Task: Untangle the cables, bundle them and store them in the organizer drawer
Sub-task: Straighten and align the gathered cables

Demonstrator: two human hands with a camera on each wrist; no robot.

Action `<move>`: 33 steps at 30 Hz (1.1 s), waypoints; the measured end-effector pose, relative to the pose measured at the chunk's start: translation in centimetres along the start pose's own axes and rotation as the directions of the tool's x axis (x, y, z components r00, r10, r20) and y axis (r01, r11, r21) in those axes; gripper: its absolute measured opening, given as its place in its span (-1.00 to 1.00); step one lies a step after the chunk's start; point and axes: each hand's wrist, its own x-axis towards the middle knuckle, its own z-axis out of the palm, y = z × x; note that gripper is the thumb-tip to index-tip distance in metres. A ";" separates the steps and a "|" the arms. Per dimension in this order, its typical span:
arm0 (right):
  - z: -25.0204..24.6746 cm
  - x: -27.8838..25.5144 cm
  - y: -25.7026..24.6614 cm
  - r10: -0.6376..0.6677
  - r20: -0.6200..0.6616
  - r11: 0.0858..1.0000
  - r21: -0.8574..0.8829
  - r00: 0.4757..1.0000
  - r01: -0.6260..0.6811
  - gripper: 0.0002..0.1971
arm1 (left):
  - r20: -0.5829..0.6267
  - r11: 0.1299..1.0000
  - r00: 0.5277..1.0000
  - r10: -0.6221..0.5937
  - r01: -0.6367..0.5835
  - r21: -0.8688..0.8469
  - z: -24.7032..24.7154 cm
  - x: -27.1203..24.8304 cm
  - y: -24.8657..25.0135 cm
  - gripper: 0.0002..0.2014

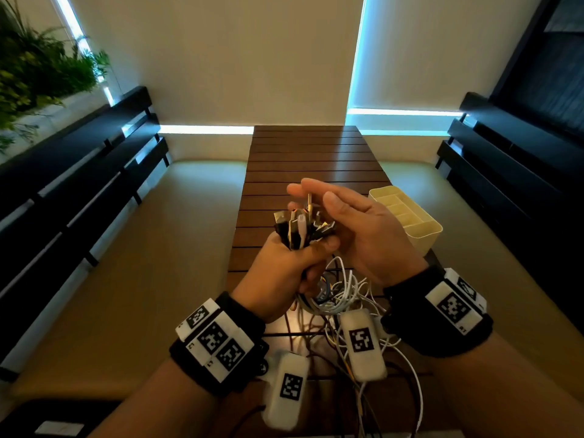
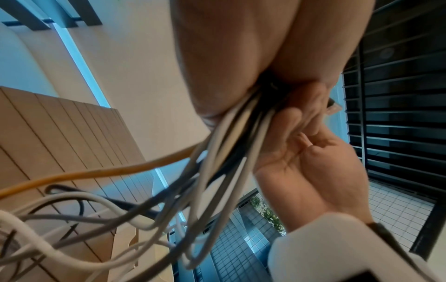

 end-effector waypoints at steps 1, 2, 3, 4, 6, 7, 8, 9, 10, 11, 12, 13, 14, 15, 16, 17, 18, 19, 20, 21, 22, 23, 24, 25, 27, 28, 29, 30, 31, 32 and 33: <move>0.0 0.0 0.1 -0.008 -0.014 1.000 -0.013 1.000 0.008 -0.65 | -0.004 1.000 1.000 -0.003 0.003 0.005 0.0 -0.1 0.0 -0.86; -0.1 0.1 0.3 -0.023 -0.019 0.999 -0.045 1.000 0.022 -0.68 | -0.013 1.000 1.000 -0.004 0.004 0.006 -0.1 -0.1 0.0 -0.88; -0.1 0.1 0.4 -0.035 -0.018 0.996 -0.083 0.999 0.033 -0.70 | -0.023 1.000 1.000 -0.004 0.004 0.007 -0.2 -0.1 0.0 -0.89; -0.2 0.2 0.5 -0.040 -0.013 0.993 -0.115 0.999 0.038 -0.71 | -0.034 1.000 0.999 -0.004 0.005 0.009 -0.3 -0.1 -0.1 -0.89; -0.1 0.4 0.6 -0.021 -0.002 0.985 -0.171 1.000 0.020 -0.71 | -0.052 1.000 0.999 -0.002 0.002 0.007 -0.4 0.0 -0.3 -0.85; 0.1 0.5 0.6 -0.005 -0.003 0.979 -0.203 1.000 0.005 -0.71 | -0.061 1.000 0.998 -0.003 0.003 0.000 -0.4 0.0 -0.4 -0.82; 0.1 0.6 0.6 0.002 -0.007 0.972 -0.237 1.000 -0.004 -0.71 | -0.067 1.000 0.998 -0.005 0.005 -0.009 -0.4 0.1 -0.5 -0.78; 0.2 0.7 0.7 0.000 -0.012 0.965 -0.261 1.000 -0.003 -0.71 | -0.070 1.000 0.998 -0.008 0.006 -0.019 -0.5 0.1 -0.6 -0.75; 0.1 0.8 0.8 -0.008 -0.019 0.963 -0.270 1.000 0.002 -0.71 | -0.070 1.000 0.997 -0.009 0.007 -0.028 -0.5 0.2 -0.7 -0.74; 0.1 0.8 0.8 -0.010 -0.025 0.967 -0.256 1.000 0.003 -0.71 | -0.073 0.999 0.997 -0.009 0.007 -0.032 -0.6 0.2 -0.7 -0.75; 0.0 0.8 0.8 -0.001 -0.027 0.975 -0.221 1.000 -0.005 -0.69 | -0.079 1.000 0.997 -0.007 0.005 -0.028 -0.7 0.3 -0.6 -0.78; -0.1 0.7 0.9 0.013 -0.018 0.982 -0.190 1.000 -0.016 -0.62 | -0.084 1.000 0.996 -0.005 0.004 -0.019 -0.8 0.3 -0.6 -0.80; -0.3 0.7 0.9 0.020 -0.003 0.984 -0.174 1.000 -0.021 -0.53 | -0.085 1.000 0.996 -0.003 0.003 -0.008 -0.8 0.4 -0.6 -0.81; -0.3 0.5 0.9 0.023 0.020 0.982 -0.187 1.000 -0.019 -0.46 | -0.084 1.000 0.996 -0.003 0.003 0.001 -0.9 0.4 -0.6 -0.81; -0.3 0.5 1.0 0.018 0.038 0.976 -0.218 0.999 -0.010 -0.43 | -0.084 1.000 0.996 -0.005 0.006 0.006 -0.9 0.5 -0.6 -0.79; -0.2 0.4 1.0 0.013 0.049 0.968 -0.252 0.999 0.000 -0.43 | -0.085 1.000 0.996 -0.010 0.011 0.005 -0.9 0.5 -0.6 -0.77; -0.2 0.4 1.1 0.005 0.050 0.961 -0.277 0.999 0.009 -0.45 | -0.087 1.000 0.996 -0.016 0.016 0.000 -0.9 0.5 -0.7 -0.74; -0.2 0.5 1.3 -0.005 0.043 0.957 -0.289 0.999 0.018 -0.46 | -0.089 1.000 0.996 -0.019 0.019 -0.009 -0.8 0.6 -0.7 -0.71; -0.2 0.6 1.4 -0.017 0.040 0.954 -0.299 0.999 0.028 -0.49 | -0.090 1.000 0.996 -0.019 0.018 -0.017 -0.9 0.6 -0.8 -0.70; -0.3 0.6 1.4 -0.029 0.041 0.949 -0.312 0.999 0.041 -0.51 | -0.091 1.000 0.996 -0.018 0.016 -0.023 -0.9 0.7 -0.8 -0.72; -0.4 0.6 1.5 -0.043 0.043 0.944 -0.325 0.998 0.055 -0.52 | -0.090 1.000 0.996 -0.019 0.017 -0.024 -0.9 0.7 -0.8 -0.74; -0.5 0.6 1.4 -0.056 0.051 0.940 -0.333 0.997 0.070 -0.53 | -0.087 0.999 0.996 -0.027 0.025 -0.024 -0.9 0.8 -0.8 -0.76; -0.5 0.6 1.3 -0.063 0.062 0.938 -0.336 0.996 0.080 -0.54 | -0.084 0.999 0.996 -0.039 0.038 -0.021 -0.9 0.8 -0.8 -0.77; -0.4 0.6 1.1 -0.069 0.080 0.935 -0.342 0.994 0.093 -0.55 | -0.084 0.999 0.995 -0.051 0.049 -0.021 -0.8 0.9 -0.9 -0.77; -0.3 0.8 1.0 -0.082 0.136 0.913 -0.387 0.987 0.129 -0.63 | -0.088 0.998 0.994 -0.064 0.062 -0.032 -0.6 1.0 -0.9 -0.80; -0.3 0.9 0.9 -0.086 0.159 0.899 -0.412 0.984 0.145 -0.67 | -0.091 0.997 0.993 -0.070 0.066 -0.042 -0.5 1.1 -1.0 -0.81; -0.4 1.1 1.0 -0.086 0.170 0.891 -0.428 0.982 0.152 -0.70 | -0.095 0.996 0.993 -0.073 0.068 -0.054 -0.4 1.1 -1.0 -0.80; -0.5 1.2 1.0 -0.083 0.176 0.887 -0.436 0.981 0.153 -0.72 | -0.098 0.996 0.992 -0.074 0.068 -0.065 -0.4 1.1 -1.2 -0.79; -0.5 1.3 1.1 -0.082 0.177 0.886 -0.438 0.981 0.153 -0.73 | -0.097 0.995 0.992 -0.077 0.070 -0.075 -0.4 1.0 -1.3 -0.78; -0.6 1.4 1.2 -0.088 0.171 0.891 -0.428 0.981 0.155 -0.71 | -0.094 0.994 0.992 -0.080 0.072 -0.085 -0.5 1.0 -1.4 -0.78; -0.7 1.4 1.4 -0.105 0.159 0.903 -0.399 0.982 0.161 -0.69 | -0.088 0.993 0.993 -0.079 0.071 -0.097 -0.5 1.0 -1.4 -0.79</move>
